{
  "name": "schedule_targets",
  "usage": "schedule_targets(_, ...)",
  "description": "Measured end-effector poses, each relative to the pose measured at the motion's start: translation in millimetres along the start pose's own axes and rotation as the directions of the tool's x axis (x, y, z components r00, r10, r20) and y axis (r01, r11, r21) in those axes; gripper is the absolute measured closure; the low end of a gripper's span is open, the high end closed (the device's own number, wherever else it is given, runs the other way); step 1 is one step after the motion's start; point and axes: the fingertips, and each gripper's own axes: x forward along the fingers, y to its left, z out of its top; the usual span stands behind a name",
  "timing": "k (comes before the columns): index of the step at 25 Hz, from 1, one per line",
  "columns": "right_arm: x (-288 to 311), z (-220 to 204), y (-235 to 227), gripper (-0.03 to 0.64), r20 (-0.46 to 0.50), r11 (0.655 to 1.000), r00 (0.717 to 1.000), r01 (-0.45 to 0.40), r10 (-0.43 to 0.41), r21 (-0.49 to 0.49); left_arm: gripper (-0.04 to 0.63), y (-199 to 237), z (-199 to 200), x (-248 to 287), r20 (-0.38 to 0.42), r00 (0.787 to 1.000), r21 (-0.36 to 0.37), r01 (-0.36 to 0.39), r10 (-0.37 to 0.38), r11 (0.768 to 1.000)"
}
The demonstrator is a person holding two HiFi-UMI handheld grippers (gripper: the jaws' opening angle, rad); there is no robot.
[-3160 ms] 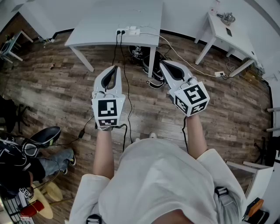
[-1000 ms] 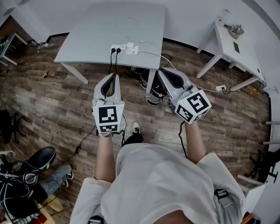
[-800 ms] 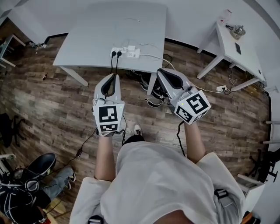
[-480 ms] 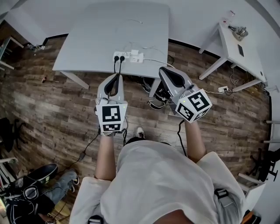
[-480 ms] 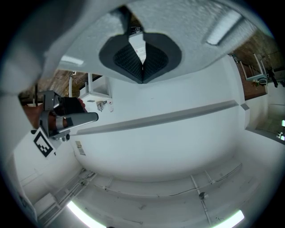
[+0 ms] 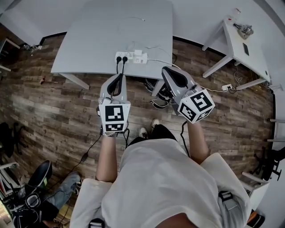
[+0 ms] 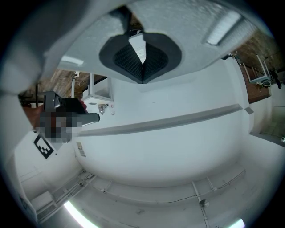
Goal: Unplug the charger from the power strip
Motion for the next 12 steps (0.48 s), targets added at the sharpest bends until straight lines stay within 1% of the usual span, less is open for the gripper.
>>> schedule_targets(4,8,-4,-9,0.615,-0.006,1.0,1.0,0.007,-0.007,0.007,0.591,1,-6,12,-0.017,1.0,-0.005,0.006,-0.006,1.0)
schedule_targets(12,40,-5,-40,0.615,-0.012,1.0,1.0,-0.023,0.023,0.012,0.591,9,-11,49,-0.045,0.999,-0.014,-0.011,0.011,1.0)
